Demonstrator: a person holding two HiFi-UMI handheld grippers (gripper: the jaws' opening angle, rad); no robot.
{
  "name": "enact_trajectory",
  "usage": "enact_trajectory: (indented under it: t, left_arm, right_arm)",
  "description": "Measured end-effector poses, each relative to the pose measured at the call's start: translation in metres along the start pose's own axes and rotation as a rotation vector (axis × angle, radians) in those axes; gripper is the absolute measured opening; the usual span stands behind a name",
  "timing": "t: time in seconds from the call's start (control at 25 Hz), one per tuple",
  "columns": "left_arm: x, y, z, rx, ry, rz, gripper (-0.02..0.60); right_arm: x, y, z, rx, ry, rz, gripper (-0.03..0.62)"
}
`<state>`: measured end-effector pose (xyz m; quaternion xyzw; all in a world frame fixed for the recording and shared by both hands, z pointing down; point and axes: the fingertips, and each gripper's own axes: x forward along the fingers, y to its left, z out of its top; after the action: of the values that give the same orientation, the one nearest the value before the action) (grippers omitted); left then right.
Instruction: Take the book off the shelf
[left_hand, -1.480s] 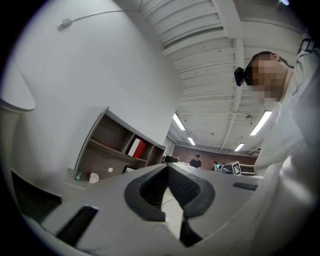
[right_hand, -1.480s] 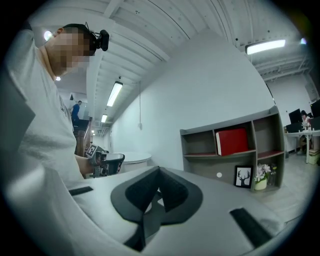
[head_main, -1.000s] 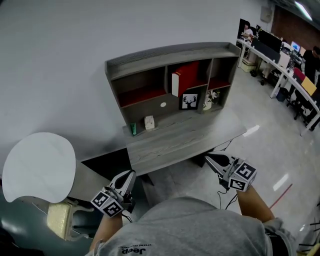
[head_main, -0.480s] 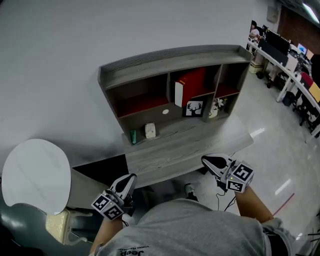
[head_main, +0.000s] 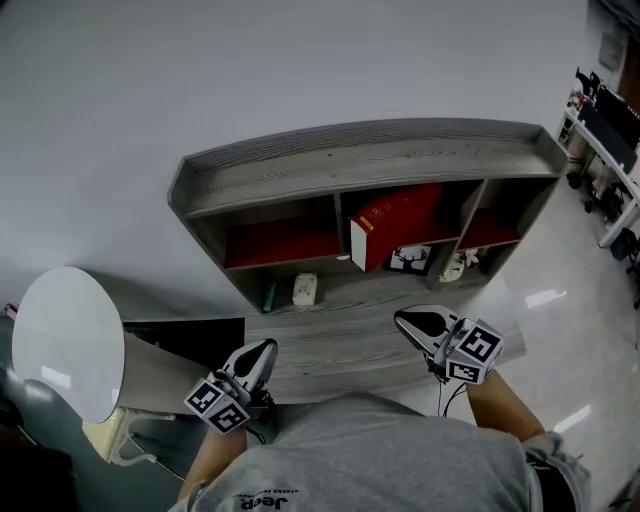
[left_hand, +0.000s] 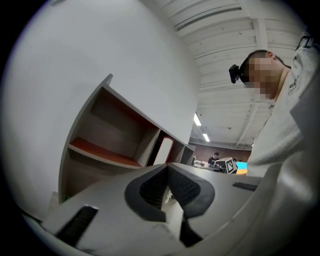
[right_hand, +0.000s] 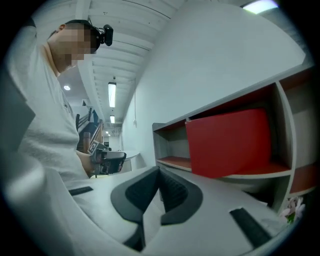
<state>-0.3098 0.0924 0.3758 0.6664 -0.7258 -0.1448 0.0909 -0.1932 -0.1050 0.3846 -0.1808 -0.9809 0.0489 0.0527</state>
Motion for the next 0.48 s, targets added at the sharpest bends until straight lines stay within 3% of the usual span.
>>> enact_trajectory:
  t: [0.2,0.48]
  left_arm:
    - [0.066,0.008,0.006,0.022,-0.011,0.023,0.011]
    - [0.13,0.02,0.013,0.058,0.012,0.021,0.008]
  right_arm:
    - [0.004,-0.061,-0.002,0.021,0.003,0.05,0.002]
    - [0.008,-0.11,-0.005,0.055,-0.005,0.06,0.003]
